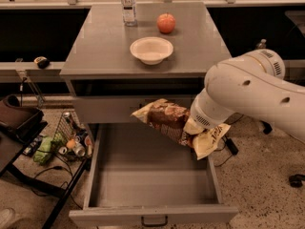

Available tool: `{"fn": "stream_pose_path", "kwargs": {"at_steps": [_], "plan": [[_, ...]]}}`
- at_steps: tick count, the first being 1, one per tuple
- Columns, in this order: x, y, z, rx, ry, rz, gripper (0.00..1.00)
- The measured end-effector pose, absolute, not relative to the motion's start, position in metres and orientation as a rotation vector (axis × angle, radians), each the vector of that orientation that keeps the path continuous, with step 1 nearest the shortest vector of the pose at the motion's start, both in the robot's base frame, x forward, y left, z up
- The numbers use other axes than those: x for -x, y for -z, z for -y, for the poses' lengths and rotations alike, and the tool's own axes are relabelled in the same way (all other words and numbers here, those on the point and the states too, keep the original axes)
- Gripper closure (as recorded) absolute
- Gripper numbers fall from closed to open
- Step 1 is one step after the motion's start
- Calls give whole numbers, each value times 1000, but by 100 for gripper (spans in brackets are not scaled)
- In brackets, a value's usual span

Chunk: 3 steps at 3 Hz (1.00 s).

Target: Pick brown chip bag from middle drawer and place on counter

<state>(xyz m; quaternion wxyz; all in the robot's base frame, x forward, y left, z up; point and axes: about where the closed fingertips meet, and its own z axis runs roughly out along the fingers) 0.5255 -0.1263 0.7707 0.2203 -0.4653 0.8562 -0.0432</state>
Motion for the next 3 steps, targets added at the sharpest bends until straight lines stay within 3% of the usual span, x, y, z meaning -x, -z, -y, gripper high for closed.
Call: {"fn": "stream_pose_path", "kwargs": {"at_steps": [2,3], "plan": [[-520,-802,110,1347,159,-2314,100],[-515,-862,74,1431,224,-2205,100]]}}
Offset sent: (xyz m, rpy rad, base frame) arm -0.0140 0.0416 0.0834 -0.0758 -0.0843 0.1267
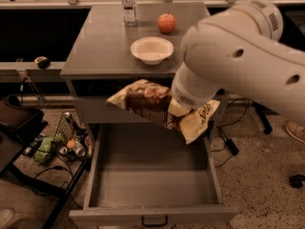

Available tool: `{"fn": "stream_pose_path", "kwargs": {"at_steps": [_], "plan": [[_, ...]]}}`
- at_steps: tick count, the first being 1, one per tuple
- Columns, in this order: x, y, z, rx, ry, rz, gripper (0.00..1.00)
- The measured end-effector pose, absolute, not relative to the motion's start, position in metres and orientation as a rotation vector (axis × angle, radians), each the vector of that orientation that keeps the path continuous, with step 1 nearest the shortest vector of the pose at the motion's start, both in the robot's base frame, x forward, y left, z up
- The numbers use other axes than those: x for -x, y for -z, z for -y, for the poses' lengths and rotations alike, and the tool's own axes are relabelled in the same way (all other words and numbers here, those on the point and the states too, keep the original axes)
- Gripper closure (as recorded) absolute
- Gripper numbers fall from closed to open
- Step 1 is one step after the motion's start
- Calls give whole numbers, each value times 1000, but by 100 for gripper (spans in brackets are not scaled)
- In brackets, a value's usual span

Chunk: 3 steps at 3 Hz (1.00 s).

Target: Pick brown chip bag from middle drawer and place on counter

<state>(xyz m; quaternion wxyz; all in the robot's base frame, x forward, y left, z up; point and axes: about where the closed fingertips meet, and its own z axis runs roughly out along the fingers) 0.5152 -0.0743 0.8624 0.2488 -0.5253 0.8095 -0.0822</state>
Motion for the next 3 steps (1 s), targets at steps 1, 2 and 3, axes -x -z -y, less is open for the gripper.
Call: {"fn": "stream_pose_path", "kwargs": {"at_steps": [1,2,3], "plan": [[-525,-920,45,1452,262,-2090,100],[-548,-972,21,1433,268,-1980,100],[-568,-1023,-2,1378,290,-1881,100]]}}
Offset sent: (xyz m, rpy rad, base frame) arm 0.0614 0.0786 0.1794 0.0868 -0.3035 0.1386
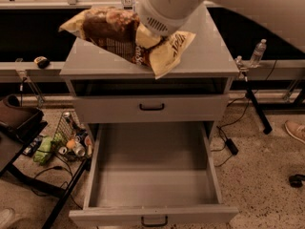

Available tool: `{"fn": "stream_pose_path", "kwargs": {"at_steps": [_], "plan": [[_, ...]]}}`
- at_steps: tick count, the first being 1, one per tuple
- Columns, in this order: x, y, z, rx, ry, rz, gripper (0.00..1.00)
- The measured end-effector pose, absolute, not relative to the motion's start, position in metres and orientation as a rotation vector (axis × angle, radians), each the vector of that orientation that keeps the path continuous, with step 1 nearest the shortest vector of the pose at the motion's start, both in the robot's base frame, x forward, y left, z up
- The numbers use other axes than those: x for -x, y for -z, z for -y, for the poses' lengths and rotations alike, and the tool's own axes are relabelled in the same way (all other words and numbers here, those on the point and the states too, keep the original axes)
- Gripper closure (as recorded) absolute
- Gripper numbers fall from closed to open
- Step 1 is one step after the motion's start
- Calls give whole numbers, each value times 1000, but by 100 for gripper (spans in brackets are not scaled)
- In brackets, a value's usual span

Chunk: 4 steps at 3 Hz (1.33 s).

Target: Pick brown chip bag from middle drawer and place on counter

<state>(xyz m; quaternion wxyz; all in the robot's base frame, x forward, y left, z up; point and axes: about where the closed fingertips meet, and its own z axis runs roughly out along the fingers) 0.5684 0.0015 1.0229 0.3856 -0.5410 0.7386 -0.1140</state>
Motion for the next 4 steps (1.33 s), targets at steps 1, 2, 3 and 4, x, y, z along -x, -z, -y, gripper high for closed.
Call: {"fn": "stream_pose_path", "kwargs": {"at_steps": [1,2,3,4], "plan": [[-606,-1059,-14,1262,297,-1835,100],[-659,-1076,-25,1106,237,-1840,100],[-660,-1076,-25,1106,237,-1840,100],[-689,-1071,-50,1084,165,-1816,100]]}}
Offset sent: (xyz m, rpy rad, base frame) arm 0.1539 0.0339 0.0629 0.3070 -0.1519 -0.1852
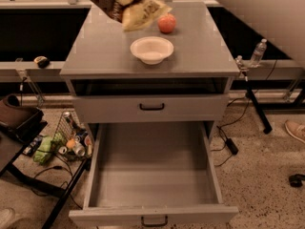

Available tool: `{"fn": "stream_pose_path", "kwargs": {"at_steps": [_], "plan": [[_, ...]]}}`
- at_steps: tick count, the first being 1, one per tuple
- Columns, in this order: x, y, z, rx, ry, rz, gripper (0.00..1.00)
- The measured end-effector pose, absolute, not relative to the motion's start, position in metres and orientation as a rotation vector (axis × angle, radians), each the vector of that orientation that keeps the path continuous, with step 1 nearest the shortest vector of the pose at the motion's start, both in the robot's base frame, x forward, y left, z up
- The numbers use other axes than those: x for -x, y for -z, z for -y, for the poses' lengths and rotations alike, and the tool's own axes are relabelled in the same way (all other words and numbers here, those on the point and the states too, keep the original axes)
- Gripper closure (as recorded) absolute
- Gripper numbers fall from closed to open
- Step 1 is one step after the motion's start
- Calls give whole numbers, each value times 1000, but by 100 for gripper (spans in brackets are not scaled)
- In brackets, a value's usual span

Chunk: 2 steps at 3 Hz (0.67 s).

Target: Pick brown chip bag from middle drawer and place on counter

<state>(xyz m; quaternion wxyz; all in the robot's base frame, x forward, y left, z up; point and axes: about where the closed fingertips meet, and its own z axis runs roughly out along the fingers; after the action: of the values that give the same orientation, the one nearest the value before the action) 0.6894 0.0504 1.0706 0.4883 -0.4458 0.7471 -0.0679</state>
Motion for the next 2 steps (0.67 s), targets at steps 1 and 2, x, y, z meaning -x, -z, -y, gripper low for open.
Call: {"fn": "stream_pose_path", "kwargs": {"at_steps": [1,2], "plan": [[-730,-1058,-85,1021,136,-1851,100],[-765,-1042,-125,888,225,-1970,100]]}}
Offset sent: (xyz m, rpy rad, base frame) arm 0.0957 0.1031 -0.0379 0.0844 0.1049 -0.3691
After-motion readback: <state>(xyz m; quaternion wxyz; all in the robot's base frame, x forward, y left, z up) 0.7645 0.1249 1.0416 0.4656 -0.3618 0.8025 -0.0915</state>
